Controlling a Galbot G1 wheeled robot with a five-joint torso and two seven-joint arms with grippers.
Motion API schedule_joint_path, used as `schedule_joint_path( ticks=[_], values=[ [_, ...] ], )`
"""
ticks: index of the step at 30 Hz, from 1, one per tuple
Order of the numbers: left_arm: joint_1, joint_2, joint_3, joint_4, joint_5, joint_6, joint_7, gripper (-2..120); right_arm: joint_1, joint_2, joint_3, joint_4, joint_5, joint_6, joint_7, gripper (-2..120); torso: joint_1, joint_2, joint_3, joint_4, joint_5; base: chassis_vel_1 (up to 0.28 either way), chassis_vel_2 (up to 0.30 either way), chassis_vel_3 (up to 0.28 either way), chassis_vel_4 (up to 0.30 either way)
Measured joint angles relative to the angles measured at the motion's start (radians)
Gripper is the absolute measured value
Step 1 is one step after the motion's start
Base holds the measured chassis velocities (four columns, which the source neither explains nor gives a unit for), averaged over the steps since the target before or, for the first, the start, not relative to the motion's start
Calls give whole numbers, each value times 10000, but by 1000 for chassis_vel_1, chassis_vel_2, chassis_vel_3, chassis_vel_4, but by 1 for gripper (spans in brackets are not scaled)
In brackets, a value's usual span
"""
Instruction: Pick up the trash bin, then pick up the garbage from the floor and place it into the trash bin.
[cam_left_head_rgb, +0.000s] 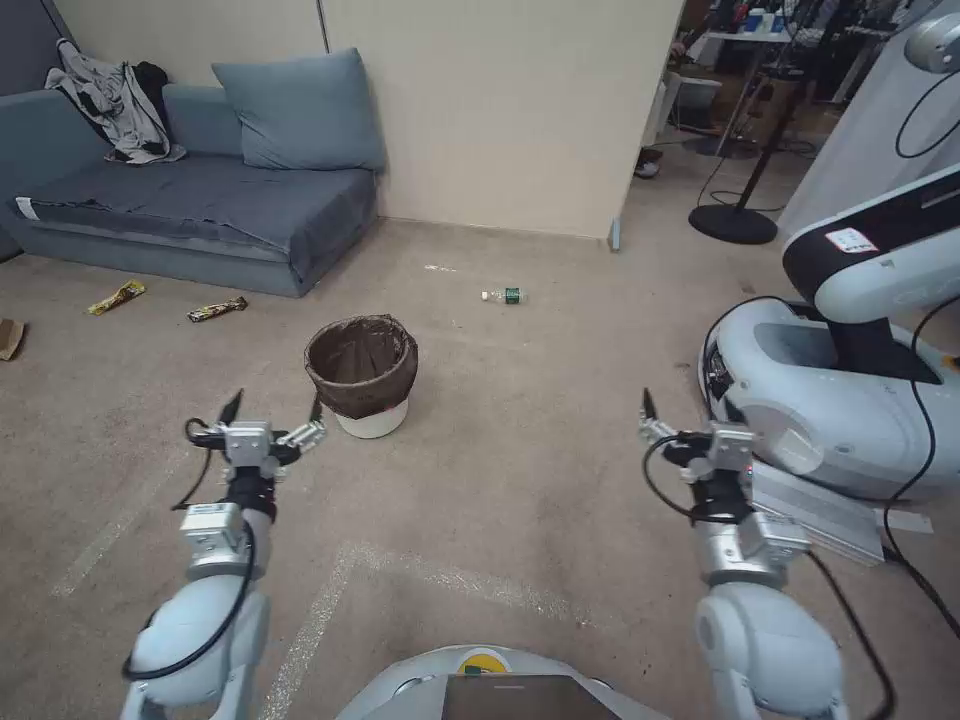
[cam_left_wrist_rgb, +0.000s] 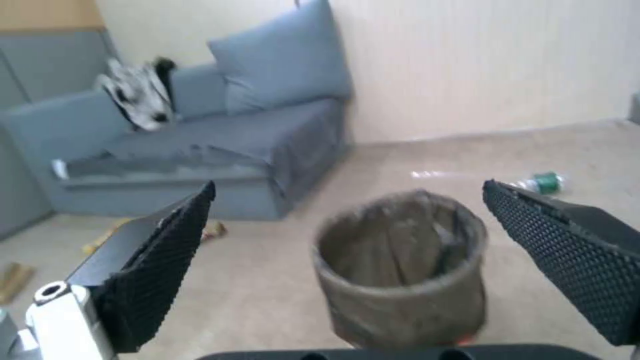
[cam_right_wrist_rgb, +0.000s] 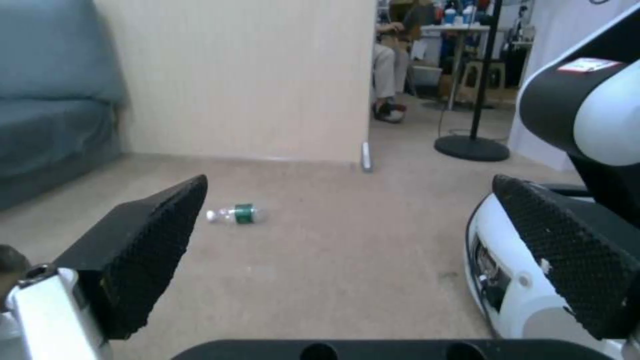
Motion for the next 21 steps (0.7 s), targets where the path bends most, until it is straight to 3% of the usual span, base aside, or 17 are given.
schedule_joint_path(
  ticks=[7,21],
  values=[
    [175,59,-203,-419,-25,587,325,100,-87,31,77,80,102,-190,-321,100,0,0,0,3,1,0,0,0,0],
    [315,-11,-102,-103,61,263,371,100,-176,17,80,-128,197,-146,-561,100,0,-1,0,2,3,0,0,0,0]
  ],
)
